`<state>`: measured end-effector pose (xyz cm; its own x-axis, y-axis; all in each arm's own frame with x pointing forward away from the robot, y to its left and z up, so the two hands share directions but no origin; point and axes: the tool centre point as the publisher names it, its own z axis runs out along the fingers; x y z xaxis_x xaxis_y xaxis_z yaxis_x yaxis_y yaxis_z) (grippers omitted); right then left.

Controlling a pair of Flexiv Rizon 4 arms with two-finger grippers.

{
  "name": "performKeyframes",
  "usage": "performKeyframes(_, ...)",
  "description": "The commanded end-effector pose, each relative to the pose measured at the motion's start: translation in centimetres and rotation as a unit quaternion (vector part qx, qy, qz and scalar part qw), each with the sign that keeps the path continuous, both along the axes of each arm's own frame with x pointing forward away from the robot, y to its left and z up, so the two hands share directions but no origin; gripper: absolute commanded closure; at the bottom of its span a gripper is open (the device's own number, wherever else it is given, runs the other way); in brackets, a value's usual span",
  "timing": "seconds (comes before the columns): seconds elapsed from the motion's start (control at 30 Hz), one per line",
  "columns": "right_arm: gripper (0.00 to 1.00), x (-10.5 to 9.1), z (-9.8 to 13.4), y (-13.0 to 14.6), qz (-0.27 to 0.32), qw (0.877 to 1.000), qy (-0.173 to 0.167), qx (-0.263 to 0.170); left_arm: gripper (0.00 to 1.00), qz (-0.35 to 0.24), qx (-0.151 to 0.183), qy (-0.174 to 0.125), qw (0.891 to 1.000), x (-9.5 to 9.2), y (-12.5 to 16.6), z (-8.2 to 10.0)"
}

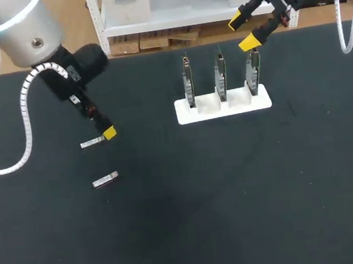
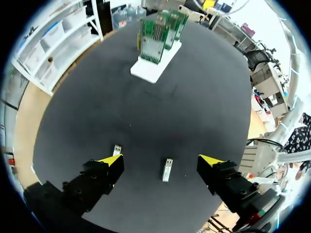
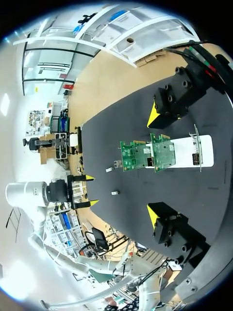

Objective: Pick up the optical module with the left hand, and insert it into the network port with the right hand.

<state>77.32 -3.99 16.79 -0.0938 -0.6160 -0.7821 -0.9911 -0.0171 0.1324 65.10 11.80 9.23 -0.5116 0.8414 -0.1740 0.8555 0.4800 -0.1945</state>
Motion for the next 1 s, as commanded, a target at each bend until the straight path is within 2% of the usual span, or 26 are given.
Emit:
performKeyframes(0.03, 0.0, -0.2, 0.0, 0.0, -0.001, 1.0, -0.001, 0.0, 0.0, -0.009, 0.047, 0.045, 0.998, 1.0, 0.4, -1.3)
performKeyframes(0.13, 0.0, -0.2, 0.0, 0.0, -0.001, 1.0, -0.001, 0.0, 0.0, -0.001, 0.036, 0.046, 0.998, 0.9, 1.2, -1.6)
performKeyframes(0.23, 0.0, -0.2, 0.0, 0.0, -0.001, 1.0, -0.001, 0.0, 0.0, 0.003, 0.002, 0.03, 1.0, 1.0, 1.4, -1.2)
performKeyframes(0.83, 0.0, -0.2, 0.0, 0.0, -0.001, 1.0, -0.001, 0.0, 0.0, 0.003, 0.002, 0.03, 1.0, 1.0, 1.4, -1.2)
performKeyframes(0.9, 0.0, -0.2, 0.0, 0.0, -0.001, 1.0, -0.001, 0.0, 0.0, -0.022, 0.014, 0.015, 1.0, 1.7, 0.7, -1.1)
performKeyframes(0.93, 0.0, -0.2, 0.0, 0.0, -0.001, 1.0, -0.001, 0.0, 0.0, -0.03, 0.032, 0.013, 0.999, 2.0, 0.5, -1.0)
performKeyframes(1.0, 0.0, -0.2, 0.0, 0.0, -0.001, 1.0, -0.001, 0.0, 0.0, -0.049, 0.039, 0.012, 0.998, 2.4, 0.4, -1.2)
